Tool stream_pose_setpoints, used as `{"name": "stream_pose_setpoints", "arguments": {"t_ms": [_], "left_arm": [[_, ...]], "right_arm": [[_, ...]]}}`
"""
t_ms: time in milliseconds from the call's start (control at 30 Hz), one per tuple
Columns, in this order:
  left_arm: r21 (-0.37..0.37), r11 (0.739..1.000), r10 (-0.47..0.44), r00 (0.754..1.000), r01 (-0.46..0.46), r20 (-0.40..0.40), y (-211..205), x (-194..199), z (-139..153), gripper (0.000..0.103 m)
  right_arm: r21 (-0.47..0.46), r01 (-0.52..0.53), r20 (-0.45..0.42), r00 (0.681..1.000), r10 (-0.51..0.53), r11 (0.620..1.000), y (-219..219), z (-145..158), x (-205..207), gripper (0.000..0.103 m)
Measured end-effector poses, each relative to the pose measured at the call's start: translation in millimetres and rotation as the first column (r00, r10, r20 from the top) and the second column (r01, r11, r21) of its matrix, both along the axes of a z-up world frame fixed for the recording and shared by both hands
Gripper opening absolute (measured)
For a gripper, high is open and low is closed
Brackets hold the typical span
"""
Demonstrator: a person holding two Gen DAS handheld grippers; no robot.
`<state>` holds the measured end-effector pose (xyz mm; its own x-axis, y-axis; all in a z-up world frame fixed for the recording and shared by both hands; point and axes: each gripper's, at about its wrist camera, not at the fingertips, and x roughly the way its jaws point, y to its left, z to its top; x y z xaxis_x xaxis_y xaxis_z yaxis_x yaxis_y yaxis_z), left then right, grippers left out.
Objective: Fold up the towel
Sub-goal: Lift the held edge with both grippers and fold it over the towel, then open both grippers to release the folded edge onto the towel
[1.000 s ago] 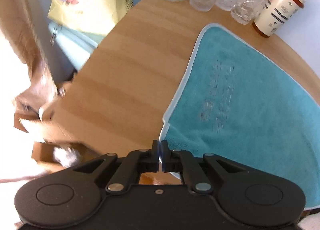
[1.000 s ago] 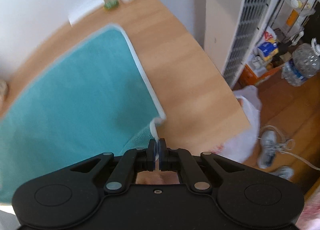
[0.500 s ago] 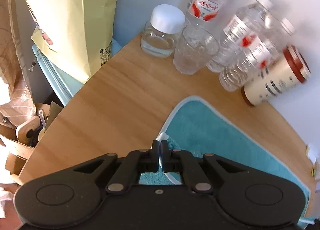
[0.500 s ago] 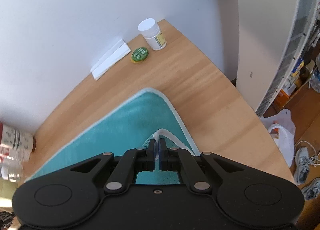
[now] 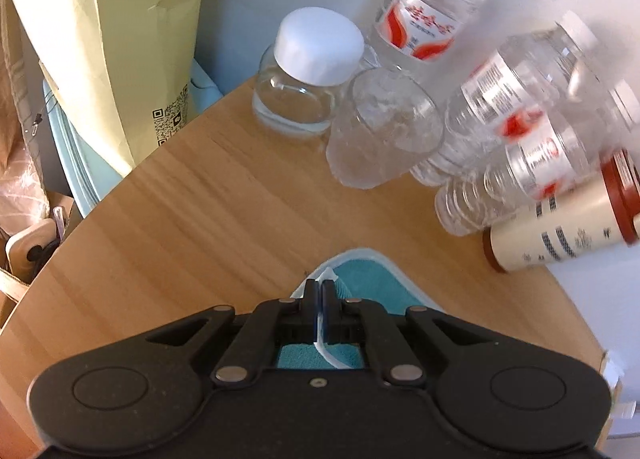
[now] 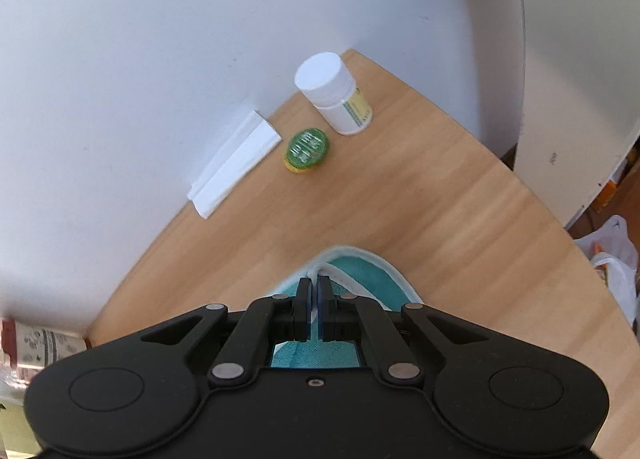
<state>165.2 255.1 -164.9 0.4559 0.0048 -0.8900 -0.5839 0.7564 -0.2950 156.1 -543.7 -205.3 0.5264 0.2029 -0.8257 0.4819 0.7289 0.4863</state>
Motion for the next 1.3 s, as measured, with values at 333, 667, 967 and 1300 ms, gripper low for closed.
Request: {"name": "stream_pose_setpoints", "arguments": {"t_ms": [333,667,967,1300], "left_arm": [[0.053,0.998,0.020,1.000,-0.019,-0.013,-2,27,-15,0.002],[0.077,0.994,-0.077,0.997,0.077,-0.003,-4,9,-8,0.027],[0.125,0.984,-0.126,0.992,0.125,0.003,-13,-45,-12,0.047],[0.235,0.875,-0.430,0.902,0.423,-0.023,-91,-29,-37,0.043]], "right_arm": [[-0.018,0.059,-0.038,0.997,-0.060,0.998,4,-21,14,0.004],[-0.236,-0.061,-0.030,0.998,0.056,0.970,13,15,-12,0.035],[-0.292,-0.277,-0.157,0.958,0.240,0.915,64,-14,-67,0.035],[-0.432,-0.340,-0.165,0.940,0.298,0.835,95,-33,-64,0.035]]}}
